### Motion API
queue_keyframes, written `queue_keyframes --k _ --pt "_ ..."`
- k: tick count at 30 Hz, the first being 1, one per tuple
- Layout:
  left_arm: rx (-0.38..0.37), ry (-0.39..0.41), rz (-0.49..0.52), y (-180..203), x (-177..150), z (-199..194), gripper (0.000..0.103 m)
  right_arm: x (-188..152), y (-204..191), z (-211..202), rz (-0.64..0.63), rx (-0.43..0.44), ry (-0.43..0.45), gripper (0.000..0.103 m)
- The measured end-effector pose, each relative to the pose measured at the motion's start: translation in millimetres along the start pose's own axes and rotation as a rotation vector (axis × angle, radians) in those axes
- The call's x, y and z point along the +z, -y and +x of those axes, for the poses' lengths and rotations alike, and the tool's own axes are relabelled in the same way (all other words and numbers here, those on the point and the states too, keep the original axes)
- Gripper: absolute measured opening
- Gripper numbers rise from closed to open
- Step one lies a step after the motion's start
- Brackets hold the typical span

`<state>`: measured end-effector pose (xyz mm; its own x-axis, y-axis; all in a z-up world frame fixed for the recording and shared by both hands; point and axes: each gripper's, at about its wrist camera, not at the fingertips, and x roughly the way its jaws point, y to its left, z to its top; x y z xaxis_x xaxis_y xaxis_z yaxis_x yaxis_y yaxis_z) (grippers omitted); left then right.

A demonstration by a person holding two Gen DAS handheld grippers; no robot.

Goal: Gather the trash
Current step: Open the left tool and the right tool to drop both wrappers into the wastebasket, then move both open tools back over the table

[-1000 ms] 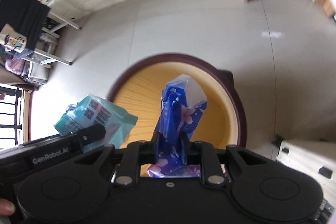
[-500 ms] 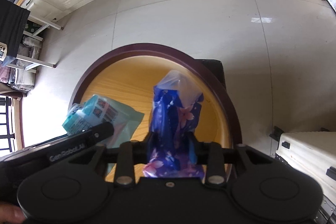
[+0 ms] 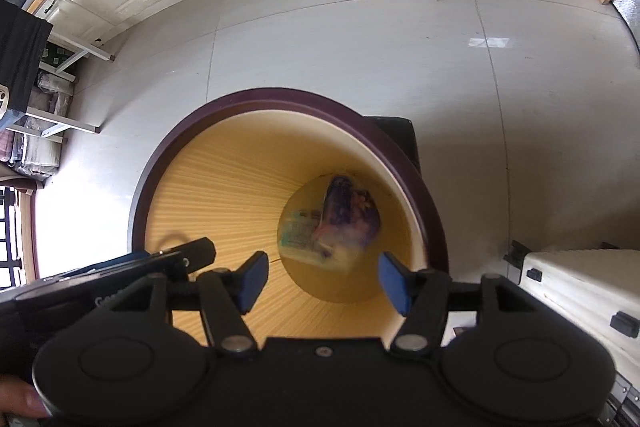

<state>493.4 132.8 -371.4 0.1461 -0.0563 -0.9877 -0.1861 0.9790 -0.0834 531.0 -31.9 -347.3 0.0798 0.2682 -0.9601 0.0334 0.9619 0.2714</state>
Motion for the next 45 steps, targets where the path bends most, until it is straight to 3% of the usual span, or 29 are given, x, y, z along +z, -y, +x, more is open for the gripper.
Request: queue_keyframes --k 12,23,28,35,45 --pt "-0.016 0.029 0.024 0 -9 -26 0.074 -16 -4 -24 0.02 -0.052 0.023 0.069" --pt "-0.006 0.069 0.005 -16 -27 -65 0.095 -37 -12 -63 0.021 -0.06 0.06 0.093" --pt "0.003 0.082 0.005 -24 -40 -82 0.103 -48 -18 -82 -0.03 -0.084 0.081 0.097" --pt "0.027 0.098 0.015 -31 -58 -106 0.103 -61 -29 -108 -0.089 -0.094 0.136 0.103" --pt "0.03 0.157 0.005 -47 -79 -157 0.103 -80 -37 -151 -0.128 -0.121 0.208 0.103"
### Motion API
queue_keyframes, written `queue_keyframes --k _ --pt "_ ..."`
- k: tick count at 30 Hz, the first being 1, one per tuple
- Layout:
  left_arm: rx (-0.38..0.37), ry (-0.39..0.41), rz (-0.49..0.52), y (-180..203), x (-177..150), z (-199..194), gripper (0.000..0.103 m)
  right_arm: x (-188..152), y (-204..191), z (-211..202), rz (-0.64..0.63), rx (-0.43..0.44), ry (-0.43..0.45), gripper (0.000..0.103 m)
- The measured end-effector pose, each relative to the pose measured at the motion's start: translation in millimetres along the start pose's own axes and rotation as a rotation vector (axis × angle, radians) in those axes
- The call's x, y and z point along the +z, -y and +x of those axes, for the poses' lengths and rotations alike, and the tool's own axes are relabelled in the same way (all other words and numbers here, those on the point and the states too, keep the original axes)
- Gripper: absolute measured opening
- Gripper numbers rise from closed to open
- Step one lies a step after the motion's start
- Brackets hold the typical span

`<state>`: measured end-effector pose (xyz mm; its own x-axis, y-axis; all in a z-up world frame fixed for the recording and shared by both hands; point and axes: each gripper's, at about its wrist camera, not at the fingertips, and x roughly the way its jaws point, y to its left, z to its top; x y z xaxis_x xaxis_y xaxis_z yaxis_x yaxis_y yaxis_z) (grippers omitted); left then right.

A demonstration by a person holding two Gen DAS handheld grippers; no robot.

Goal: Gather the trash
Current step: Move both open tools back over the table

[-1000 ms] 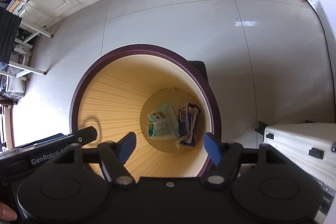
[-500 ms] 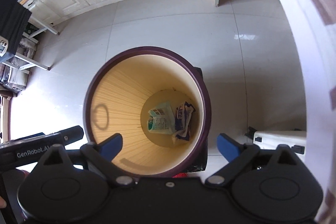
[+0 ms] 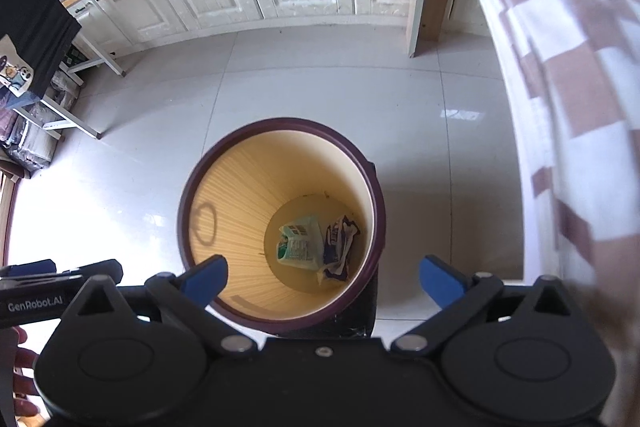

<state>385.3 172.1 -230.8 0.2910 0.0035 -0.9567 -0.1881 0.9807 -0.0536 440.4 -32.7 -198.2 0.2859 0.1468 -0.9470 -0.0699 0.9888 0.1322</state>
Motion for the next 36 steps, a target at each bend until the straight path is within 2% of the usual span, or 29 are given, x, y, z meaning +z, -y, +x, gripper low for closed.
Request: queue_keyframes --k 10,19,28,36 --pt "-0.065 0.116 -0.006 0 -10 -68 0.103 -13 -17 -69 -0.062 0.008 0.114 0.103" --pt "-0.078 0.251 0.034 10 -17 -128 0.103 -26 -18 -149 -0.089 0.034 0.259 0.103" --pt "-0.118 0.369 0.104 40 -24 -179 0.103 -42 6 -211 -0.057 0.033 0.398 0.103" --pt "-0.19 0.454 0.176 98 -42 -214 0.103 -68 52 -260 -0.021 -0.007 0.52 0.103"
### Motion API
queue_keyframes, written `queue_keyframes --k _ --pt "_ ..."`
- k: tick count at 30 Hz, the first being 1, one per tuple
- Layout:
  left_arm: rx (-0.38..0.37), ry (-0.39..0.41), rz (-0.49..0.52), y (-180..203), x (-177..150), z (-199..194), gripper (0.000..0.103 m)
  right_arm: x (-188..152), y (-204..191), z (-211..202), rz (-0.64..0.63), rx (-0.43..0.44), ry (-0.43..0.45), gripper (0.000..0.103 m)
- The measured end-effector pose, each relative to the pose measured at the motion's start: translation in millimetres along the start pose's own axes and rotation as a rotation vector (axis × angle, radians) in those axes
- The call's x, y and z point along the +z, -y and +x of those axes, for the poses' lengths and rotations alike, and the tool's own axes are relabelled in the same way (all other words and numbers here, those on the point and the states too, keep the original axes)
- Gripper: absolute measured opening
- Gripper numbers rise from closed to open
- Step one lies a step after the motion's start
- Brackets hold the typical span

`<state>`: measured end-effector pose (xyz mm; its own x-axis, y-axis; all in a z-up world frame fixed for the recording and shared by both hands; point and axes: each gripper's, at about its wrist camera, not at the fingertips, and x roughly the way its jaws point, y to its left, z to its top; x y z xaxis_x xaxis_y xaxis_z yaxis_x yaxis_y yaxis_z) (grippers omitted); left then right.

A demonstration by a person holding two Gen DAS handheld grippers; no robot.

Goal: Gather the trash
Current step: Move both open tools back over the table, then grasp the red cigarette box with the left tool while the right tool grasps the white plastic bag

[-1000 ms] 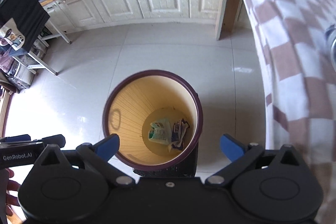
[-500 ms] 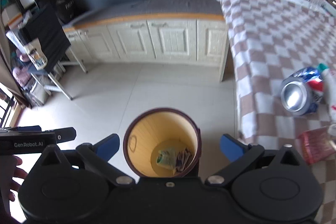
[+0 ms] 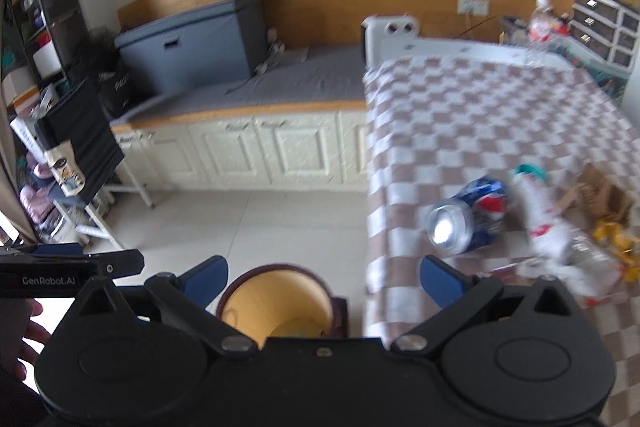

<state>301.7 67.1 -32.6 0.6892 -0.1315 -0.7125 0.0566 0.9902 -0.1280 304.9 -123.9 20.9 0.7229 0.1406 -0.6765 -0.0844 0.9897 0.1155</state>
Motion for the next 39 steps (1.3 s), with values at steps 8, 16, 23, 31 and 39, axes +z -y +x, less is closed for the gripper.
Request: queue_keyframes --k 8,16,23,31,39 --pt "-0.053 0.057 0.047 82 -2 -10 0.103 -1 75 -51 0.005 -0.054 0.1 0.103" --pt "-0.137 0.065 0.094 169 -13 -1 0.103 -11 159 -63 0.023 -0.101 0.123 0.103" --pt "-0.237 0.062 0.16 223 -22 20 0.103 -19 222 -50 0.011 -0.062 0.11 0.102" --pt "-0.283 0.015 0.259 256 -30 44 0.103 -25 243 -5 -0.07 0.07 -0.017 0.064" --pt "-0.321 -0.009 0.353 258 -24 64 0.103 -34 241 47 -0.14 0.076 -0.112 0.013"
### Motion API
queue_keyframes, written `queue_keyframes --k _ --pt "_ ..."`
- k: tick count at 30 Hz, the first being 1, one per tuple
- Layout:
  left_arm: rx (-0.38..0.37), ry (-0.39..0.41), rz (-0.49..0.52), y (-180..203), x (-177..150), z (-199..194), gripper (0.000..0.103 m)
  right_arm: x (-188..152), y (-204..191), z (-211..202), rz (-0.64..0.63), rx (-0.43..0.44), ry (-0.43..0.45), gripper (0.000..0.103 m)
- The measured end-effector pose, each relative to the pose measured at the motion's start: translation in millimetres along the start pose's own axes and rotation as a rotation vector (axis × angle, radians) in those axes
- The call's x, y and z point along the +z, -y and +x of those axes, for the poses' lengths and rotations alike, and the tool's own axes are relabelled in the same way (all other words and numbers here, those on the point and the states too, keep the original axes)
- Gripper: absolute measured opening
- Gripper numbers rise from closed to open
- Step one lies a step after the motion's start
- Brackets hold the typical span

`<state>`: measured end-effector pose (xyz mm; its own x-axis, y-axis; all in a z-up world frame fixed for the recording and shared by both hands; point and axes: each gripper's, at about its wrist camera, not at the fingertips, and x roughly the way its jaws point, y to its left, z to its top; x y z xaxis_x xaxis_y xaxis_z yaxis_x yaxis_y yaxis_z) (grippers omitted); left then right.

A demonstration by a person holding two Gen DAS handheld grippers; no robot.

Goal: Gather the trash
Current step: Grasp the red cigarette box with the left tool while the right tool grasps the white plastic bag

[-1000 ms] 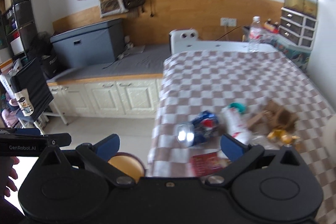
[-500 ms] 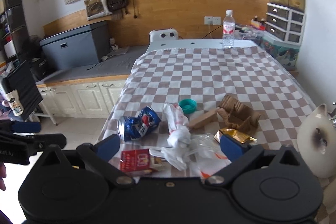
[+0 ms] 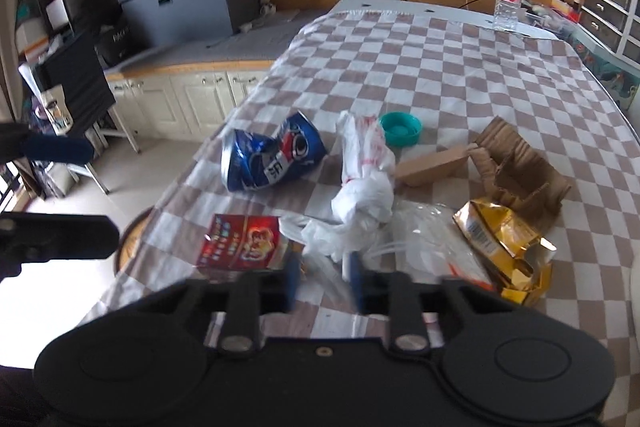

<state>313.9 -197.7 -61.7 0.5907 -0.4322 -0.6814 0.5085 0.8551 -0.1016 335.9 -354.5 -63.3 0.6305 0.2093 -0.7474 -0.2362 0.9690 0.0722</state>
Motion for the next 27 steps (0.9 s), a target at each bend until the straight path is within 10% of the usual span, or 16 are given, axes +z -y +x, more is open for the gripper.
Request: queue_keyframes --k 27 --pt "-0.339 -0.326 0.516 8 7 132 0.103 -64 21 -112 0.289 -0.09 -0.029 0.005"
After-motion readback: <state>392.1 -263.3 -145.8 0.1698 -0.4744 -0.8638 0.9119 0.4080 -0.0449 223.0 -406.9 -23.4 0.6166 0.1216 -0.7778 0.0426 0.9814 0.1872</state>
